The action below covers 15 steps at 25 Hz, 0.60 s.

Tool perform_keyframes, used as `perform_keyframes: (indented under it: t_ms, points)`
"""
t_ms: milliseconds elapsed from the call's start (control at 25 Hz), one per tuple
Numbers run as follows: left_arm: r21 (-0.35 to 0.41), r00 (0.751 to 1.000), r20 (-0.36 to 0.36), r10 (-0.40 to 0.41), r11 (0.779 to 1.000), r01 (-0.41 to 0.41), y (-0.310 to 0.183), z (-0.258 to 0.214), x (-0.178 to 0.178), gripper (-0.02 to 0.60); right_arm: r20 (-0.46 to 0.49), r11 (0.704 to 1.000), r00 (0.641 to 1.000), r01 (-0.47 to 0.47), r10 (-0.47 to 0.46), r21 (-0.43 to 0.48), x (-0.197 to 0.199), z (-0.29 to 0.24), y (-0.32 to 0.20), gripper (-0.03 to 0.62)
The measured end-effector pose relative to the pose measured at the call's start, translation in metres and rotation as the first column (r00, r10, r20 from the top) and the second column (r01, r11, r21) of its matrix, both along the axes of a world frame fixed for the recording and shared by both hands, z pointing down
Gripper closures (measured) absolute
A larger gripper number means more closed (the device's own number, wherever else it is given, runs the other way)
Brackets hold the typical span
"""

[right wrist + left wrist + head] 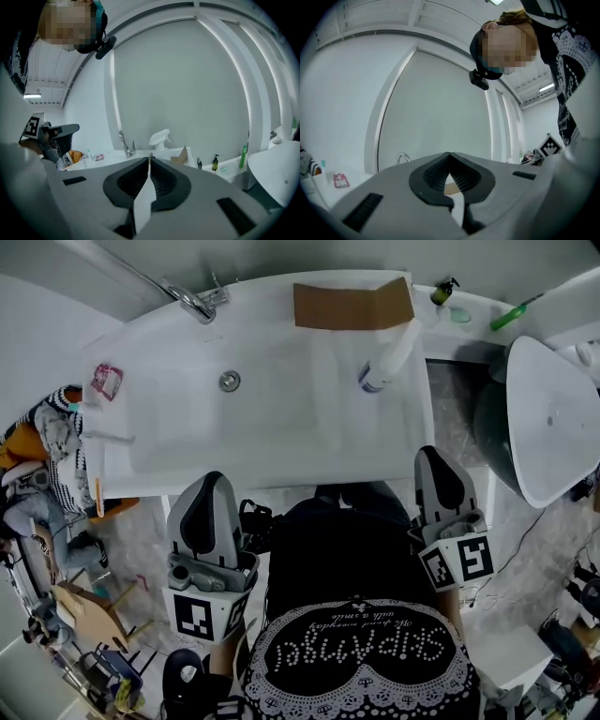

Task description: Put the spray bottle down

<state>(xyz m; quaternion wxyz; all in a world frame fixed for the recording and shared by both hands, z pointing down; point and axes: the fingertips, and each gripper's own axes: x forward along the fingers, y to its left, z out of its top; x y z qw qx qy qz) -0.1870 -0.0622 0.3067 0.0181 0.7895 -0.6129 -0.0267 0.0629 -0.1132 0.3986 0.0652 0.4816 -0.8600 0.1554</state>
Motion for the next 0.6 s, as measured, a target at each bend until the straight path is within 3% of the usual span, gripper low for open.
perform_keyframes:
  t_ms: [240,600]
  points:
    - [-0.006,1.0,-0.019,0.022,1.0,-0.022,-0.012,0.001,0.001,0.577,-0.058,1.0,0.998,-0.003,0.003,0.002,0.0,-0.001,-0.005,0.568]
    - [0.008,0.999,-0.024,0.039,0.999,-0.039,-0.015,-0.002,-0.005,0.577,-0.058,1.0,0.998,-0.006,0.007,0.012,-0.006,-0.005,-0.004,0.568]
